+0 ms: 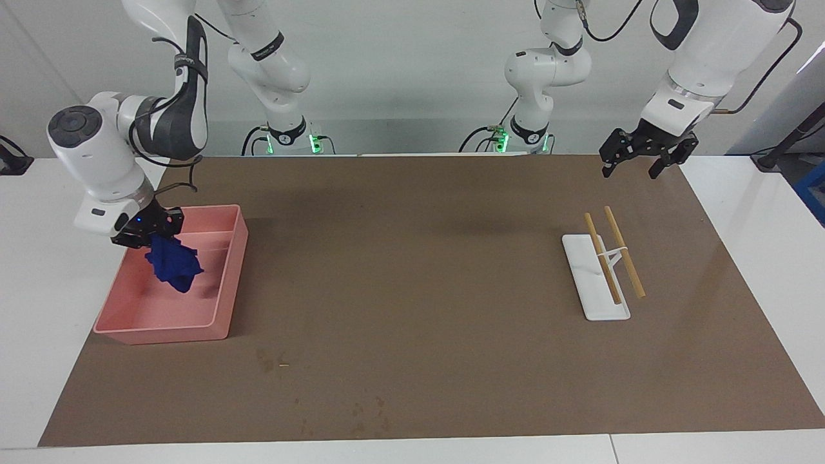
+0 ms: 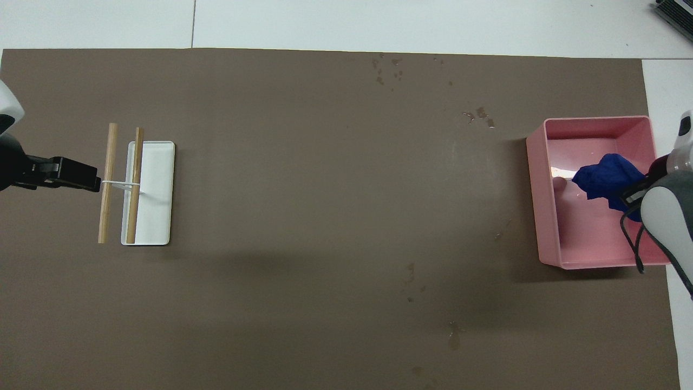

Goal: Wipe water with towel using both arms
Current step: 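Lower the blue cloth into the pink bin and open the right gripper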

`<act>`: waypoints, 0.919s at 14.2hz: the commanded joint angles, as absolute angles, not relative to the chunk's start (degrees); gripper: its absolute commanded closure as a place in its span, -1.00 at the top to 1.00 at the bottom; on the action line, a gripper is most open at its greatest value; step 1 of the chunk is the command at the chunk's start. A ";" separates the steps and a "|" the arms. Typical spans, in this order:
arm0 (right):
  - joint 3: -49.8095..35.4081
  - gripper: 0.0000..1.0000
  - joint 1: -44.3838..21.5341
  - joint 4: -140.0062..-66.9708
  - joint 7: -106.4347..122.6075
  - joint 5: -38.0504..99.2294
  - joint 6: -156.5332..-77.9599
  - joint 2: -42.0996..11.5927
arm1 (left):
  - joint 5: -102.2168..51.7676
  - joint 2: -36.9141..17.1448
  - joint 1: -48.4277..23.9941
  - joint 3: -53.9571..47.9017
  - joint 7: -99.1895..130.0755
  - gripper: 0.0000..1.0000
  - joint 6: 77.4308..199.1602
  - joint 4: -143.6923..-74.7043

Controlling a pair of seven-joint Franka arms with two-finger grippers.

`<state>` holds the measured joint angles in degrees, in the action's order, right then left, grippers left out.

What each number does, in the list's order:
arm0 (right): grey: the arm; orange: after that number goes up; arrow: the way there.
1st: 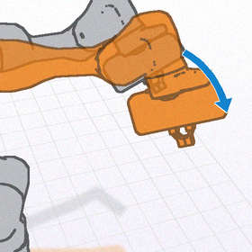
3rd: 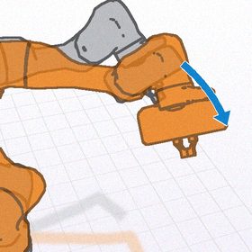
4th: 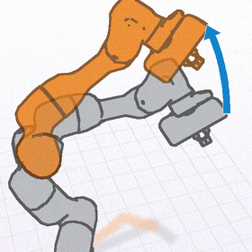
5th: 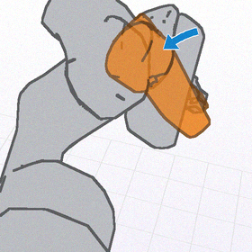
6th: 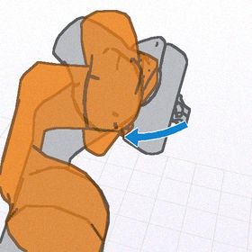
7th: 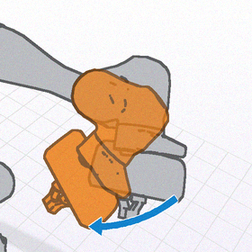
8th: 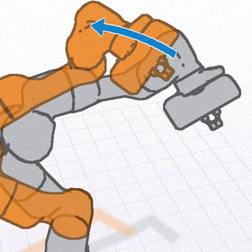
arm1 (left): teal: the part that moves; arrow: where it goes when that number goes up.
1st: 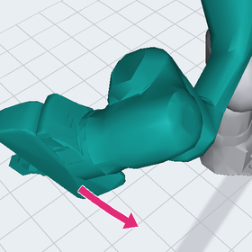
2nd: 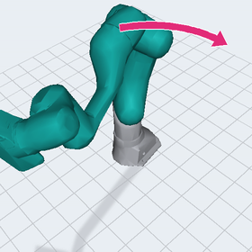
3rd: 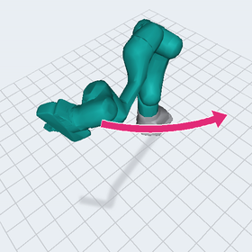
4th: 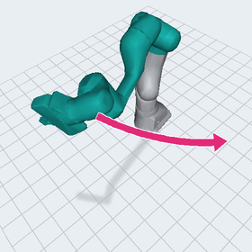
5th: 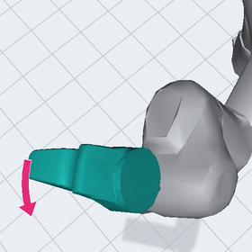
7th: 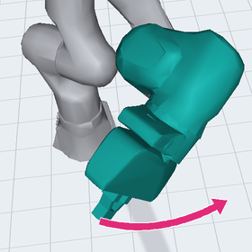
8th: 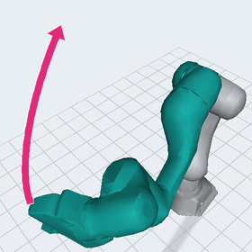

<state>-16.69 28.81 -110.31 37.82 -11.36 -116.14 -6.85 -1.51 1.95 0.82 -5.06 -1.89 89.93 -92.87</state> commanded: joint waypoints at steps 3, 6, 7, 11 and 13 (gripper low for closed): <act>-17.84 1.00 28.74 -108.29 38.76 -10.02 -113.39 -4.31 | -2.29 2.20 1.67 -5.63 -2.11 1.00 89.30 -92.90; -18.63 1.00 27.77 -103.12 37.36 -5.57 -107.51 -3.35 | -2.29 2.20 1.67 -5.63 -2.11 1.00 89.21 -92.90; -18.63 1.00 27.86 -101.62 35.44 -2.58 -105.84 -2.47 | -2.29 2.20 1.67 -5.63 -2.11 1.00 89.21 -92.90; -19.59 1.00 27.77 -98.62 32.08 2.46 -103.11 3.50 | -2.20 2.20 1.67 -5.63 -2.11 1.00 89.21 -92.90; -20.64 1.00 27.69 -95.21 31.73 2.46 -99.86 4.83 | -2.29 2.20 1.67 -5.63 -2.11 1.00 89.21 -92.90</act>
<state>-19.21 27.29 -97.73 33.00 1.27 -102.81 3.12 -1.51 1.95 0.82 -5.06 -1.89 89.93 -92.87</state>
